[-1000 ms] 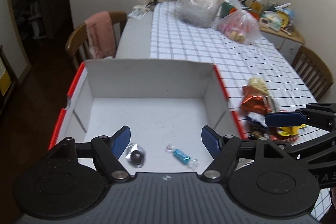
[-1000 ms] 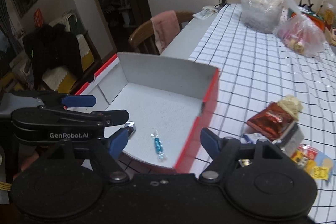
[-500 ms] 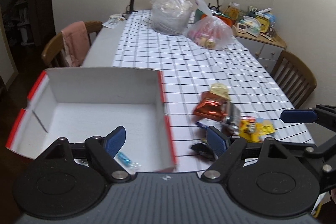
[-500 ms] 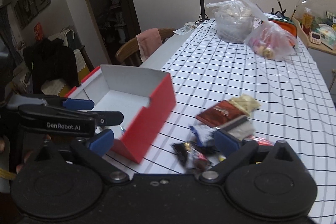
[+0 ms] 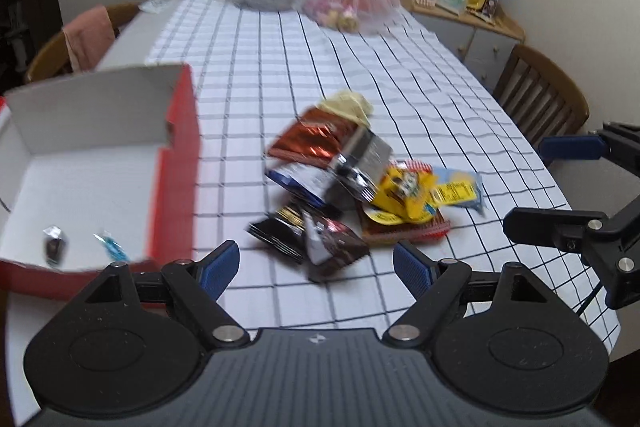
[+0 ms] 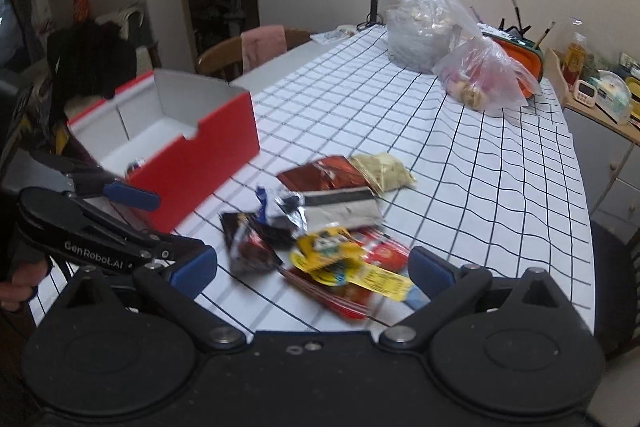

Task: Organize snacks
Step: 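Grasp the yellow snack packet with the right gripper while the left grasps a brown chocolate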

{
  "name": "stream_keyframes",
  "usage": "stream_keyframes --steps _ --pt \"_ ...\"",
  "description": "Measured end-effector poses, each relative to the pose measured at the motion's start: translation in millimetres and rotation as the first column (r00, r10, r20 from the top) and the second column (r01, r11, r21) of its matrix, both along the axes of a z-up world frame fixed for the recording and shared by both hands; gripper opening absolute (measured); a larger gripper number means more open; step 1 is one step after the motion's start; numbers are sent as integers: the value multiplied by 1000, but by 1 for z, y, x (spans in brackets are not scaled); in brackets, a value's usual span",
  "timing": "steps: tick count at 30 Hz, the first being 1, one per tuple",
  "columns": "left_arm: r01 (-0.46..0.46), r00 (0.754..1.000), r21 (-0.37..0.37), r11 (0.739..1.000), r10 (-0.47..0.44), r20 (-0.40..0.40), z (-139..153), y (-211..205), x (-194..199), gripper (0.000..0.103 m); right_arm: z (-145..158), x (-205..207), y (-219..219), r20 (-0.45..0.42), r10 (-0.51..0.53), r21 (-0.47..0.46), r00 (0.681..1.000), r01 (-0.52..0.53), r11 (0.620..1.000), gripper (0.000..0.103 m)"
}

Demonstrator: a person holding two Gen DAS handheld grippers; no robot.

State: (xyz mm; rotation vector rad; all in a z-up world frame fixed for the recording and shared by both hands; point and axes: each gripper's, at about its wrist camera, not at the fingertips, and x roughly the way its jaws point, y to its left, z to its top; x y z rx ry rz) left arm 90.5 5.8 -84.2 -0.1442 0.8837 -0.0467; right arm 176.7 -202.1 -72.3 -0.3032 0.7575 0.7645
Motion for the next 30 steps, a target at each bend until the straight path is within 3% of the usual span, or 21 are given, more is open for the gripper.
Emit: stream_keyframes --steps 12,20,26,28,30 --pt "-146 982 -108 983 132 -133 -39 -10 42 84 -45 41 20 -35 160 -102 986 -163 981 95" --pt "-225 960 -171 959 188 -210 -55 -2 60 83 -73 58 44 -75 211 -122 975 -219 968 80" --pt "-251 945 -189 949 199 -259 -63 -1 72 69 -81 67 47 -91 204 -105 975 -213 971 67" --pt "-257 942 -191 947 201 -269 -65 1 72 60 -81 70 45 -98 193 -95 976 -202 975 58" --pt "-264 937 -196 945 202 -286 -68 3 72 53 -81 72 43 -101 186 -86 977 -195 977 56"
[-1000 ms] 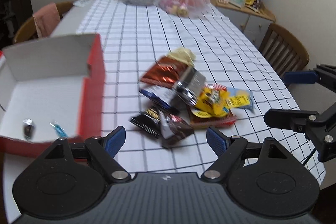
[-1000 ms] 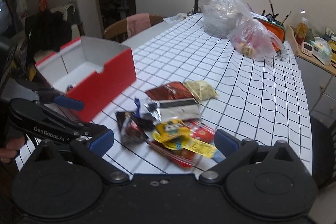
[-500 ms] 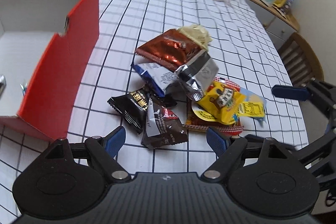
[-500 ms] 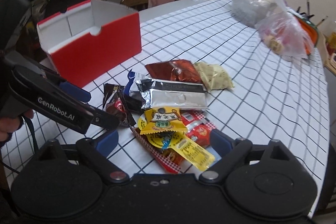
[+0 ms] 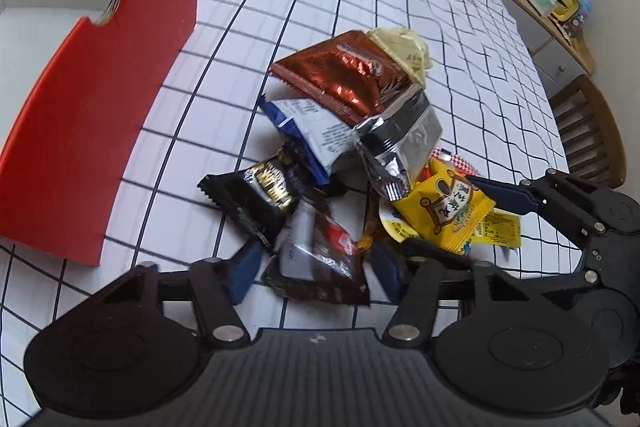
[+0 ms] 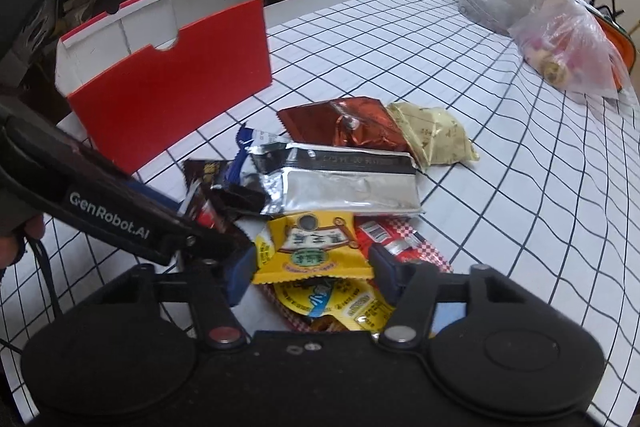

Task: Organize snacks
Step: 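Grasp the yellow snack packet with the right gripper while the left grasps a brown chocolate, then carry both snacks into the red box and open both grippers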

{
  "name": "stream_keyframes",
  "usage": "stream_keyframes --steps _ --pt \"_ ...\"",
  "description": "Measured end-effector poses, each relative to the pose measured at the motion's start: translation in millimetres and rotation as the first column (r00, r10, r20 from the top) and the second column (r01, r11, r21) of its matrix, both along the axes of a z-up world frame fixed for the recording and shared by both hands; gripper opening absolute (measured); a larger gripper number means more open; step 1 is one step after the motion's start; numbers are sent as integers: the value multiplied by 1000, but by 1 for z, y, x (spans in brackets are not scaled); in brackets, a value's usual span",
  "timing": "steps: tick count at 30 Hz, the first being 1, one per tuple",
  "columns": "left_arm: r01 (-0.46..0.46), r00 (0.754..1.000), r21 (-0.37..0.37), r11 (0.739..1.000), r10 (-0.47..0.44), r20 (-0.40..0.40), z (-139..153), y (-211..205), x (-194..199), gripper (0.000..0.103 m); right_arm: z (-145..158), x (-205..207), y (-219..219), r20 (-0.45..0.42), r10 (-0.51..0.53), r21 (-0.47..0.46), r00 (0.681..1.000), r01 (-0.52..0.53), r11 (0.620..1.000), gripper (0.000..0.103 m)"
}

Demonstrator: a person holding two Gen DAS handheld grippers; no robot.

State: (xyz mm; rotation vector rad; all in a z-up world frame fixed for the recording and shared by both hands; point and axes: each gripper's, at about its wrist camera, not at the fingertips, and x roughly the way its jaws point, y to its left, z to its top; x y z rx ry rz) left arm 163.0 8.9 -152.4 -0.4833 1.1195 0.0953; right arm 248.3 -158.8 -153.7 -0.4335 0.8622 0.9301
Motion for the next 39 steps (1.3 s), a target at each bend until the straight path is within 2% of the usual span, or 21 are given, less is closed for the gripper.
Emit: stream_keyframes --steps 7,12,22,31,39 --pt "10 1000 -11 1000 -10 -7 0 -1 -2 39 6 -3 -7 -2 -30 35 1000 30 999 55" --pt "22 1000 -25 999 -22 -10 -1 -1 -4 34 13 -11 -13 -7 -52 59 999 52 997 55" --pt "38 999 -55 998 -37 17 11 1 -21 33 37 -36 -25 -13 -125 104 992 125 987 55" --pt "52 996 -41 998 -49 79 42 15 -50 33 71 -66 -21 10 -165 147 986 162 976 55" --pt "28 993 -22 999 -25 117 72 43 -73 33 102 -90 4 49 -179 199 983 166 966 55"
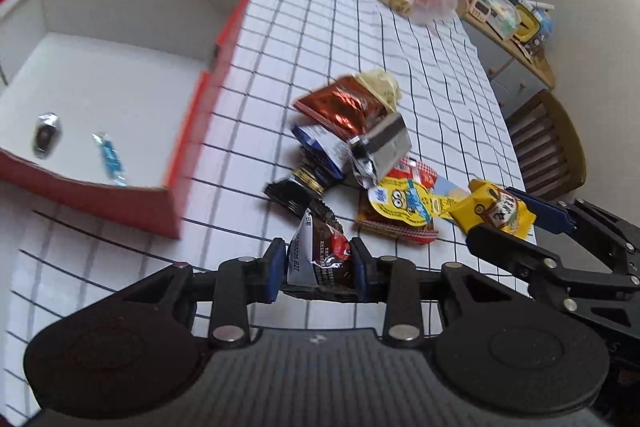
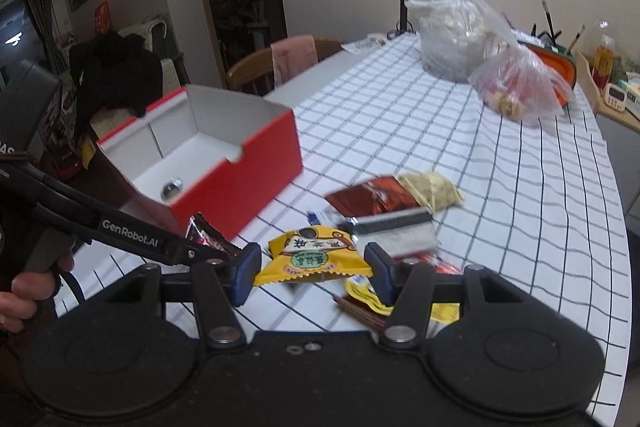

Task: Organize snacks
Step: 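Carry both snacks into the red box and open both grippers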

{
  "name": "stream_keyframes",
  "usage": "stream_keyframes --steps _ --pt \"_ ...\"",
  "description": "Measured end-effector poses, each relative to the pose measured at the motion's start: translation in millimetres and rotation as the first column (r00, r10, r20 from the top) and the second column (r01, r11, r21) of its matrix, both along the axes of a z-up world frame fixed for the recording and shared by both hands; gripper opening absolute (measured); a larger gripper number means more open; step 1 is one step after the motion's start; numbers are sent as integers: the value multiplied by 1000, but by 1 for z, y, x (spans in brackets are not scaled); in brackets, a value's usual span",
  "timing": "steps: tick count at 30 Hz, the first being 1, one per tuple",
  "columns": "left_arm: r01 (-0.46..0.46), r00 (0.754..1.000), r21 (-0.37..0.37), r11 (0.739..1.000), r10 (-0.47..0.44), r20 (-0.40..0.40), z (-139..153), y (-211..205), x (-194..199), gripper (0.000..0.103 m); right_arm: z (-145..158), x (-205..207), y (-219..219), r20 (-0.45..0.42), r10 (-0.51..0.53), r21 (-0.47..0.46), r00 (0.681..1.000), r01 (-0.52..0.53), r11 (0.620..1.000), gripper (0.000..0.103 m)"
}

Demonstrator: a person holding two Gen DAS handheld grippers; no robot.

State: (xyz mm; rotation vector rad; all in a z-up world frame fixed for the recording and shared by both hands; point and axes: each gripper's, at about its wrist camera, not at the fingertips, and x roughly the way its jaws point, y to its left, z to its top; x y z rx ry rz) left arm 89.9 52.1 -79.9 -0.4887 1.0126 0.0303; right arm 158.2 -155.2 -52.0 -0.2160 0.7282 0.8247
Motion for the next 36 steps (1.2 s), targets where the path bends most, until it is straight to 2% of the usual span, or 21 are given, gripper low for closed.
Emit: stream_keyframes --steps 11,20,30,36 --pt "-29 996 48 998 25 82 37 52 -19 33 22 -23 59 49 18 42 999 -20 999 55" --pt "-72 991 99 992 60 117 52 109 -26 33 20 -25 118 58 23 27 998 -25 999 55" --pt "-109 990 168 980 91 111 50 177 -14 33 0 -11 183 19 23 -46 1000 -22 999 55" --pt "-157 986 168 973 146 78 35 216 -3 33 -20 -1 217 -11 17 -99 1000 -18 995 55"
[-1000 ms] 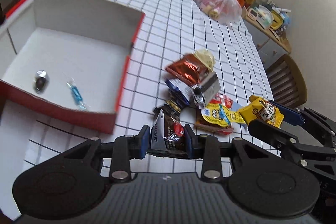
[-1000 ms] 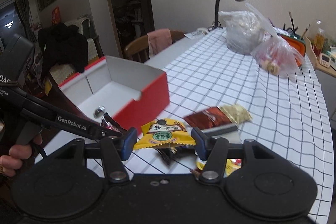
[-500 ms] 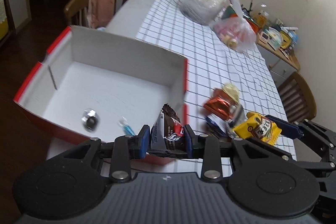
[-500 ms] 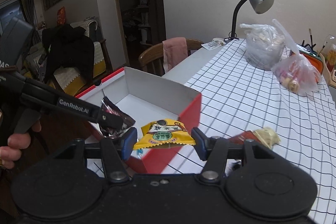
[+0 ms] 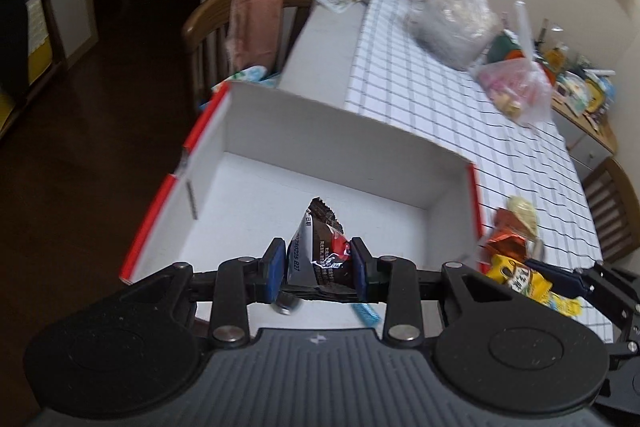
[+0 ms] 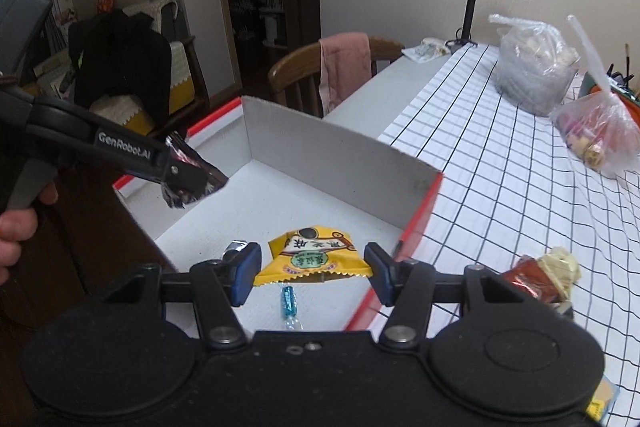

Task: Organize snacks
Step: 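Carry both snacks into the red box and open both grippers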

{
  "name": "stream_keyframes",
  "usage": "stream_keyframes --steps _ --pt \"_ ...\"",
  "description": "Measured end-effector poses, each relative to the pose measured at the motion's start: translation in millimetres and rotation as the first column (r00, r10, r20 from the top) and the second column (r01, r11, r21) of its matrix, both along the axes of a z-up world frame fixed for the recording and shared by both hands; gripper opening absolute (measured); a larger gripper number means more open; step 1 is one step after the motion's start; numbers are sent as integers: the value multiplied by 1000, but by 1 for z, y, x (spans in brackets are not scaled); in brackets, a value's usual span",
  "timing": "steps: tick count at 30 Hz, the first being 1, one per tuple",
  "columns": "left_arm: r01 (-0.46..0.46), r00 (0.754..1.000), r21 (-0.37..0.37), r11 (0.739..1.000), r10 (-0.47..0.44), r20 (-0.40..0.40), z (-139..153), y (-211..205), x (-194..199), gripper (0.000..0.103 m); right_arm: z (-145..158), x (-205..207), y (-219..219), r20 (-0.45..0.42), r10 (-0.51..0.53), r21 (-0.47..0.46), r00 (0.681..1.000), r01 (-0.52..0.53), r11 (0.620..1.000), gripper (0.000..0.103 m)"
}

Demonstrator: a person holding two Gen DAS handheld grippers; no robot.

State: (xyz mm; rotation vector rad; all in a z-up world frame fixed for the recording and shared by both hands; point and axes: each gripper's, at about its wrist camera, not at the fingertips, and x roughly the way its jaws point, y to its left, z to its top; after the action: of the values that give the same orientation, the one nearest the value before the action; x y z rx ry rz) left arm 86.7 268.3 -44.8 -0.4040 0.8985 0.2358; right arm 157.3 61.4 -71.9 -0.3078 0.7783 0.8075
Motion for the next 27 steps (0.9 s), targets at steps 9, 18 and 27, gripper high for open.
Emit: stream_keyframes --steps 9,18,27 --pt "-13 997 25 1000 15 -82 -24 28 23 33 -39 13 43 -69 11 -108 998 -18 994 55" --pt "33 982 69 997 -20 -188 -53 24 45 33 -59 14 61 -100 34 -167 994 -50 985 55" --pt "68 969 87 994 -45 -243 -69 16 53 35 -59 15 64 -98 36 -181 995 -53 982 56"
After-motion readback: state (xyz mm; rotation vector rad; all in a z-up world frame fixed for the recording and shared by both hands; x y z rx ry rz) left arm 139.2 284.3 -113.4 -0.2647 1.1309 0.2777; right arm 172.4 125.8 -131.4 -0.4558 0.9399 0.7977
